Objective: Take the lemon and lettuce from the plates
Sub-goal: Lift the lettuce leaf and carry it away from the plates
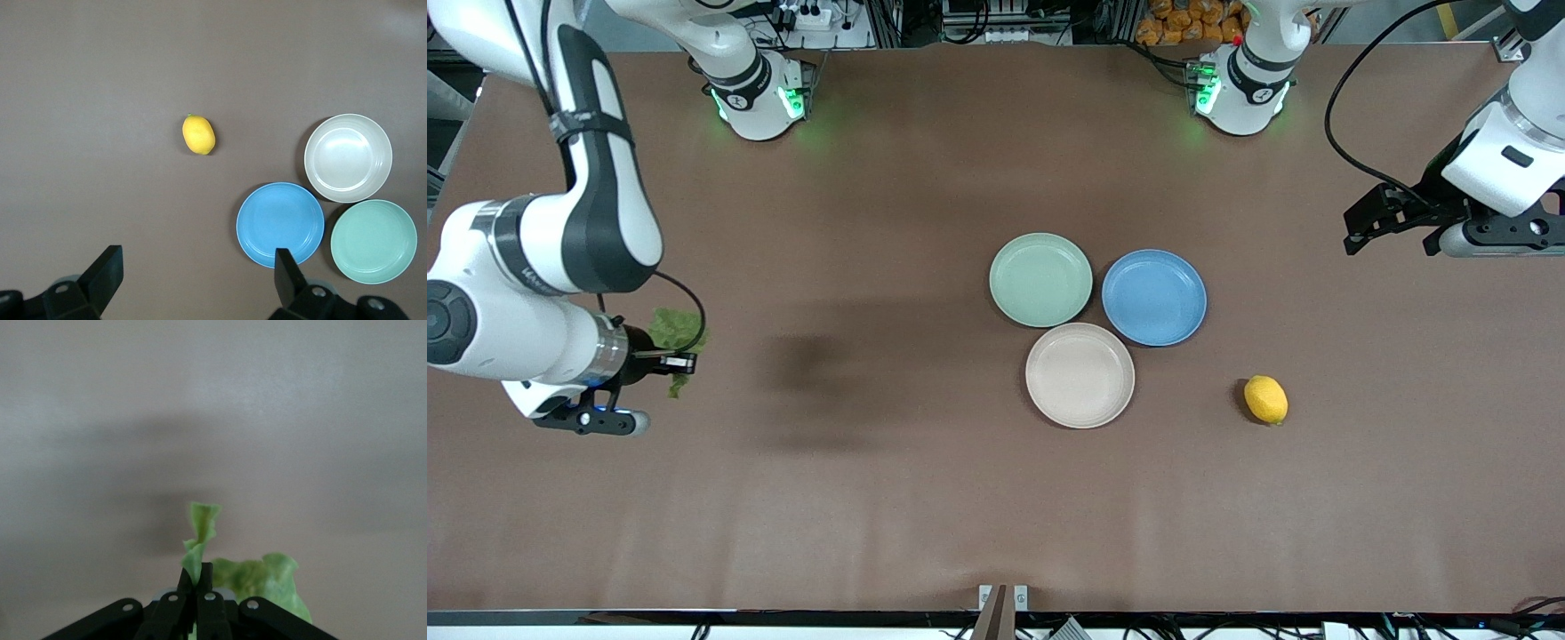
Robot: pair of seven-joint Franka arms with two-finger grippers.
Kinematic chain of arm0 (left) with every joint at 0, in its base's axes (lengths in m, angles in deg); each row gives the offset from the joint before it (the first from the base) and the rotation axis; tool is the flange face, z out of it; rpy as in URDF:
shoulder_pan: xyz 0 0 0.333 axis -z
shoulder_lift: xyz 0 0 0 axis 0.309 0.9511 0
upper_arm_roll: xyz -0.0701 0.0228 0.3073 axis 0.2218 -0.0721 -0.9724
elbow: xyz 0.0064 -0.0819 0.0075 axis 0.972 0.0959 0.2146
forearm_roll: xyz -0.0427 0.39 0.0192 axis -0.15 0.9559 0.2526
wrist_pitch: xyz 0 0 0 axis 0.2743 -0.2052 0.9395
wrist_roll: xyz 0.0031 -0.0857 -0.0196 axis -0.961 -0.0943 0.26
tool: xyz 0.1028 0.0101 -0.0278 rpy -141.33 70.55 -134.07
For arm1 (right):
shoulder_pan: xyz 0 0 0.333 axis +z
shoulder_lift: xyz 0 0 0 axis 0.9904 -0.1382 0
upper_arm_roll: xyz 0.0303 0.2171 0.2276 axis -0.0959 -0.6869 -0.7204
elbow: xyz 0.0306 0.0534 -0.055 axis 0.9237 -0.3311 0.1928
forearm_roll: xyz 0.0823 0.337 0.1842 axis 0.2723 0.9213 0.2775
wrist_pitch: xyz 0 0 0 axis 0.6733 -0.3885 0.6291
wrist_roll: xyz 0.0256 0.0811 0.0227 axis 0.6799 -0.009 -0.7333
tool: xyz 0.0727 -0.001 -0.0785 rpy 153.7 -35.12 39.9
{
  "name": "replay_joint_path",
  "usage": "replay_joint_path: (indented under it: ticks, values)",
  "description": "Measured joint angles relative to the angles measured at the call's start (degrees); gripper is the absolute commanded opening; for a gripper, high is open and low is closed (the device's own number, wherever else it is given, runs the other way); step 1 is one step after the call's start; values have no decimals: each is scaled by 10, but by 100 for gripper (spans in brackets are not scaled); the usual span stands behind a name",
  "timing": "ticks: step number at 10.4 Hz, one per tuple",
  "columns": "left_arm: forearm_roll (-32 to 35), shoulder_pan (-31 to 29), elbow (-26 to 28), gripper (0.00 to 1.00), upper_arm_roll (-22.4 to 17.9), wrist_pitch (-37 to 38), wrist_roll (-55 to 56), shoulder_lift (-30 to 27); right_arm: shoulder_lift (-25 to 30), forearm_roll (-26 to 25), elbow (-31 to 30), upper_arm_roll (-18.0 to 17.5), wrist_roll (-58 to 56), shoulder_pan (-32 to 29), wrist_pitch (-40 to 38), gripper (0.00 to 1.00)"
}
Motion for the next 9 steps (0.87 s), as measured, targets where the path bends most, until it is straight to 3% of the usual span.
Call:
replay_joint_path:
  ticks: [4, 9]
  values:
    - [0, 0, 0, 100, 0, 0, 0, 1, -11, -2, -136, 0, -4, -8, 190, 0]
    - [0, 0, 0, 100, 0, 1, 0, 1, -27, -7, -200, 0, -5, -8, 304, 0]
